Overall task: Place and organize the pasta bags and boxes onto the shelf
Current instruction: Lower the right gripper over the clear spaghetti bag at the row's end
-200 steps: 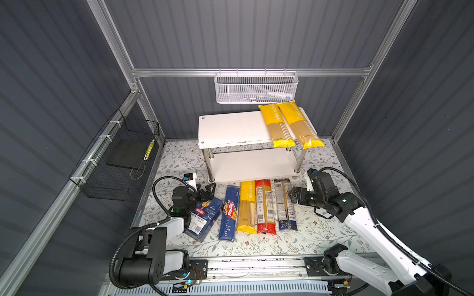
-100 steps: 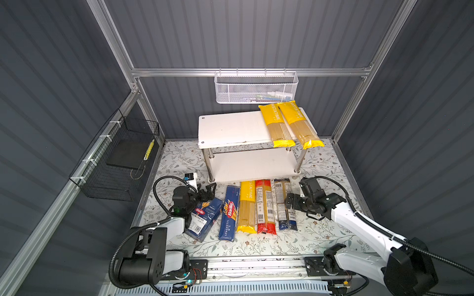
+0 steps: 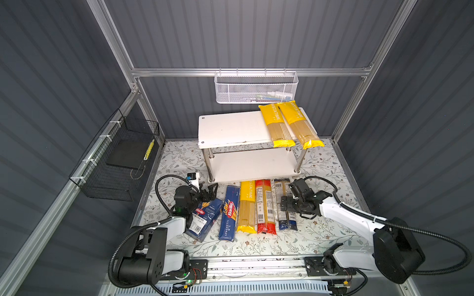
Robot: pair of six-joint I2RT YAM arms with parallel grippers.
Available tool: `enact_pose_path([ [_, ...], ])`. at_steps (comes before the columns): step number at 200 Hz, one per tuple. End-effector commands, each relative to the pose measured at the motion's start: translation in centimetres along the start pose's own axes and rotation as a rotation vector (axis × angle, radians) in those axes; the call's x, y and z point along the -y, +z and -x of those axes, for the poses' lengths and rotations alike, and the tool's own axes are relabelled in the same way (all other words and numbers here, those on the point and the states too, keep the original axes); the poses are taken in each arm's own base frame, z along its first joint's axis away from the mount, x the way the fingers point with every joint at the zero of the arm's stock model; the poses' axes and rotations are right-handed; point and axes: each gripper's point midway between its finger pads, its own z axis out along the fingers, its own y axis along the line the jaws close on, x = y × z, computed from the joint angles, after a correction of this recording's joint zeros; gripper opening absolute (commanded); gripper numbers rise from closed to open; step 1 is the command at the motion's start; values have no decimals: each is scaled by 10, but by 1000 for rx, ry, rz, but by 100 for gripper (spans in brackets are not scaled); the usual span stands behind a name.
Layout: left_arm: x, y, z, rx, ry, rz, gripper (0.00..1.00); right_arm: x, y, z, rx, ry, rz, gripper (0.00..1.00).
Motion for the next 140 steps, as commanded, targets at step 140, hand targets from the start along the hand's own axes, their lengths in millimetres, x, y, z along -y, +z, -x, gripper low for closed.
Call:
enact_pose_path([
  [140,1,5,-37,-153,-43,2,99,-11,35,3,-78,-57,-71,99],
])
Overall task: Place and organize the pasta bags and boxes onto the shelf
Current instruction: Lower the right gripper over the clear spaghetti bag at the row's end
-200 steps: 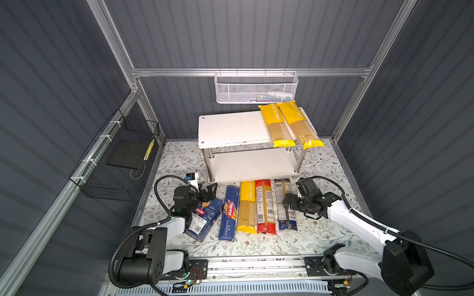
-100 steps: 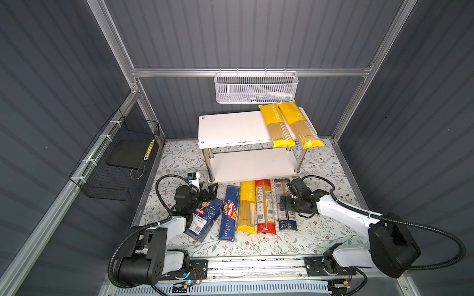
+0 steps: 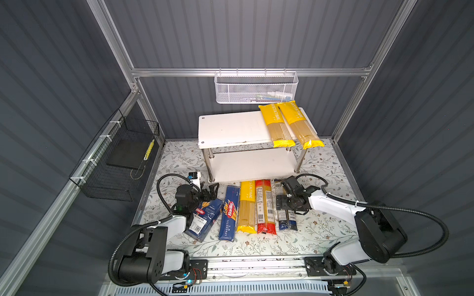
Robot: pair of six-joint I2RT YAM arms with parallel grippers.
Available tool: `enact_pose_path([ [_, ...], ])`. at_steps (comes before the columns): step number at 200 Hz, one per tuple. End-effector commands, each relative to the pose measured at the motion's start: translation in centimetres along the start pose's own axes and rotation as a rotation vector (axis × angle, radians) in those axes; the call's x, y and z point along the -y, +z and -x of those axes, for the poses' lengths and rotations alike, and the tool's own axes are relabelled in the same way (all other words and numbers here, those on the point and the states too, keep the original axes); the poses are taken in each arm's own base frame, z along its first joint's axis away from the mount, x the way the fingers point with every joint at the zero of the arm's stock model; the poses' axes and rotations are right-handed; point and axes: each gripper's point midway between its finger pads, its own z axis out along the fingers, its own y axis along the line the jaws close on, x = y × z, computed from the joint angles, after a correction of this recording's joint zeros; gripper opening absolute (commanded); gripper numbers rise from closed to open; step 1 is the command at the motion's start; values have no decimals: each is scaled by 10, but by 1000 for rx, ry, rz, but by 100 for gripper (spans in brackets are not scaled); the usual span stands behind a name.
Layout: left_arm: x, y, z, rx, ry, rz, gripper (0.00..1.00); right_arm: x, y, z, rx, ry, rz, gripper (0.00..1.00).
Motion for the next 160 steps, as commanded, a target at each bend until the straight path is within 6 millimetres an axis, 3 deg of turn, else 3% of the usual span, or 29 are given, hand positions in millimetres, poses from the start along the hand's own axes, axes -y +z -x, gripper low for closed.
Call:
enact_pose_path([
  [1,-1,2,-36,-134,-55,0,99,-1,6,-1,-22,3,-13,99],
  [98,-1,3,-37,-141,-57,2,99,18,17,-11,-87,30,-95,99],
  [160,-1,3,-37,-143,-58,2,99,6,24,-16,-108,13,-18,99],
])
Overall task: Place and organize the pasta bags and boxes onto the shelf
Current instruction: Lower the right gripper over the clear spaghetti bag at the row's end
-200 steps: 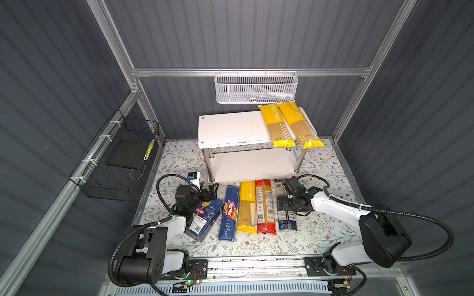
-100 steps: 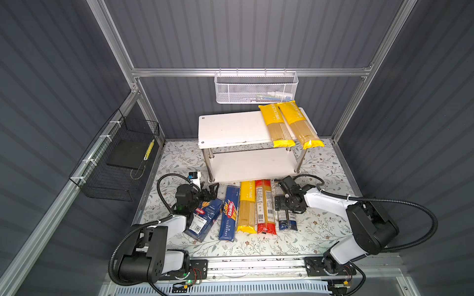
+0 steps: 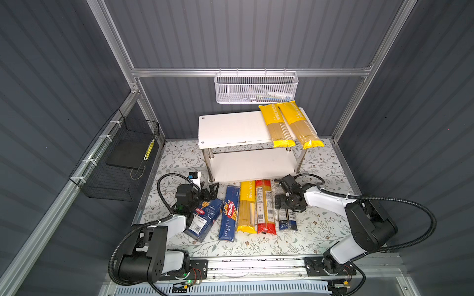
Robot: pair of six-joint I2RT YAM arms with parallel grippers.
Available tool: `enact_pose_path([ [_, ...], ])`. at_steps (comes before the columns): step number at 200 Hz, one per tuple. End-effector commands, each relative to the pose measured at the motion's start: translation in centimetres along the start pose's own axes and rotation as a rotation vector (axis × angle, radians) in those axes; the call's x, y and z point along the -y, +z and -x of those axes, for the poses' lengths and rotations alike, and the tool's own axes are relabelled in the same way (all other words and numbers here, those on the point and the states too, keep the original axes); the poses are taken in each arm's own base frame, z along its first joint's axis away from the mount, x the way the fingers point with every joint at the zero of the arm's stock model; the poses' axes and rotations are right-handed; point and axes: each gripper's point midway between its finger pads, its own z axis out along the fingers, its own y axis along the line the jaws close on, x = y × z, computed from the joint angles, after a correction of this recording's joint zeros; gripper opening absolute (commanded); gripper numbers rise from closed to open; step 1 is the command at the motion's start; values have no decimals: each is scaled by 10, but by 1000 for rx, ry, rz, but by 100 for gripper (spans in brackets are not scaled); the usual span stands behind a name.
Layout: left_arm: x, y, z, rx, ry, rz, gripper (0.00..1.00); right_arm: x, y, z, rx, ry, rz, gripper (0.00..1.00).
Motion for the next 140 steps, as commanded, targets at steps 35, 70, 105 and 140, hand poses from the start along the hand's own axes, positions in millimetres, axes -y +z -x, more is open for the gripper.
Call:
enact_pose_path([
  [35,-1,1,-37,-137,-56,0,99,3,10,-20,-65,4,22,94],
  [70,-1,2,-38,-140,-55,-1,99,5,10,-22,-67,7,19,88],
  [105,-1,2,-38,-140,-54,-1,99,2,11,-22,-66,5,30,84],
  [140,-1,2,-37,-140,-54,0,99,1,12,-21,-59,4,37,81],
])
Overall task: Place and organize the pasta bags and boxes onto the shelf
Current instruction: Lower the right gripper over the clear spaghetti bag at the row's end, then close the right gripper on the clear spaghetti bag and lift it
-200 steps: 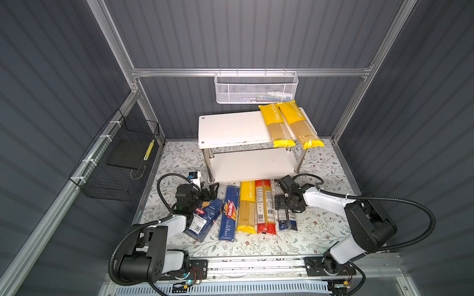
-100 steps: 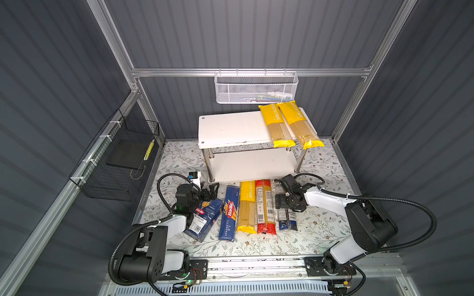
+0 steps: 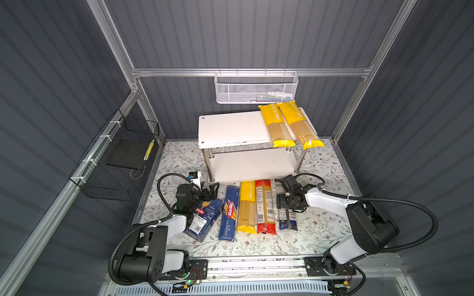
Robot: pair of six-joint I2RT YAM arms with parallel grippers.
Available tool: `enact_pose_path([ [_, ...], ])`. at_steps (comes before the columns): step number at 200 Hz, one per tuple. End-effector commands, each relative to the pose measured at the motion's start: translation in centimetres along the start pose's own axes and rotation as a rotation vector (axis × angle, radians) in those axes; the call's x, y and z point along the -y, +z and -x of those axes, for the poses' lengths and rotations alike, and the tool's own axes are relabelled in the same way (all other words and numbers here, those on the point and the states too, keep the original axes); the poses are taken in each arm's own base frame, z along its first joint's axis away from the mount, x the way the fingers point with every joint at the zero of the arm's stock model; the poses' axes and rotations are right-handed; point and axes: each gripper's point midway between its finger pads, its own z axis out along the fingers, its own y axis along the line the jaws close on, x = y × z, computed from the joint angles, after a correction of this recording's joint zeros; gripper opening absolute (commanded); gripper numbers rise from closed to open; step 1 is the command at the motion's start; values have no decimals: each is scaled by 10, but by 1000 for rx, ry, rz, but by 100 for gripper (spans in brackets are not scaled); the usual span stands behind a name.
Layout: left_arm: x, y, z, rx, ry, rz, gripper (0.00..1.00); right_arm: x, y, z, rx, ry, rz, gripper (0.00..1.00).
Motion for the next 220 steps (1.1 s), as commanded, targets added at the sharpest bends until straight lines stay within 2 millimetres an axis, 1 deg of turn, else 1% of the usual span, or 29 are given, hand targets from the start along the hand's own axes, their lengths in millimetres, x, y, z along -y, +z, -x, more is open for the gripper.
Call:
enact_pose_path([
  [1,-1,2,-37,-139,-55,0,99,5,11,-24,-85,8,7,80],
  [39,-1,2,-38,-140,-55,-1,99,4,14,-27,-99,1,10,77],
  [102,-1,2,-38,-143,-54,-1,99,5,10,-27,-88,6,16,72],
  [152,0,3,-39,-147,-52,-2,99,6,11,-33,-100,11,21,68],
  [154,0,3,-39,-147,-52,-2,99,3,11,-29,-84,13,32,68],
  [159,0,3,-38,-147,-52,-2,99,1,11,-28,-78,15,41,67],
  [220,0,3,-39,-149,-51,-3,99,-2,9,-29,-71,18,67,60],
])
